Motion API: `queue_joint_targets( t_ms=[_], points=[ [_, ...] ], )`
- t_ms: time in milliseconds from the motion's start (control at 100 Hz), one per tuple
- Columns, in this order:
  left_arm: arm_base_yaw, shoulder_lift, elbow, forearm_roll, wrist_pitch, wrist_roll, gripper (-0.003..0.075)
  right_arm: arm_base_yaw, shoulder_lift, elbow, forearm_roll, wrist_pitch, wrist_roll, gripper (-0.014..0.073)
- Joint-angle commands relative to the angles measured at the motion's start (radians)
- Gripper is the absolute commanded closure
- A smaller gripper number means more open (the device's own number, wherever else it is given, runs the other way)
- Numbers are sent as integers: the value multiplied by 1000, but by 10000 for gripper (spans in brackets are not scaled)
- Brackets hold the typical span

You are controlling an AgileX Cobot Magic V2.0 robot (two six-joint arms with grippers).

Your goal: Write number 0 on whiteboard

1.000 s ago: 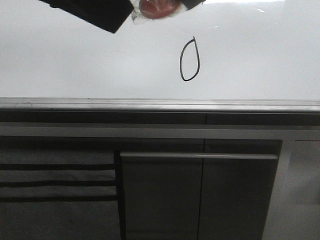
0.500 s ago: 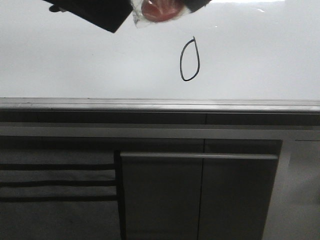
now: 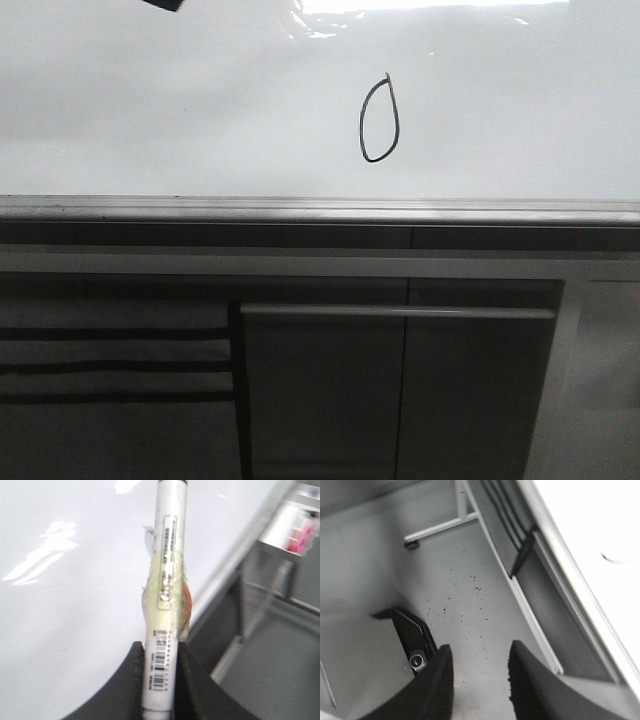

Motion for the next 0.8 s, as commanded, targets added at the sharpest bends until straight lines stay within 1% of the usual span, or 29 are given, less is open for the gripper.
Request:
queue_joint_targets(
  t_ms=[0,60,90,130,160,250,310,370,430,550,730,790],
  points=[
    [25,-17,55,-115,-305,-32,740,-53,-72,12,24,-30,104,354],
    [25,-6,111,-200,-520,-32,740,-65,-112,59,34,-69,104,354],
    [23,8,127,-233,-591,-32,740,-67,-128,89,34,-93,104,354],
    [21,27,137,-270,-664,-32,740,-67,-150,117,34,-130,104,354],
    [21,49,137,-283,-684,-32,740,-67,-162,143,34,-154,104,354],
    [21,102,124,-282,-684,-32,740,-67,-182,190,34,-204,104,354],
    [21,139,112,-282,-686,-32,740,-67,-182,200,34,-208,104,354],
    [21,173,105,-282,-718,-50,740,-67,-182,210,34,-206,104,354],
    [21,198,95,-281,-739,-113,740,-67,-180,211,34,-204,104,354],
    [21,237,73,-239,-735,-219,740,-67,-180,211,34,-205,104,354],
    [21,292,35,-117,-744,-378,740,-67,-180,211,34,-205,104,354],
    [21,309,24,-71,-744,-411,740,-67,-180,211,34,-205,104,354]
  ],
)
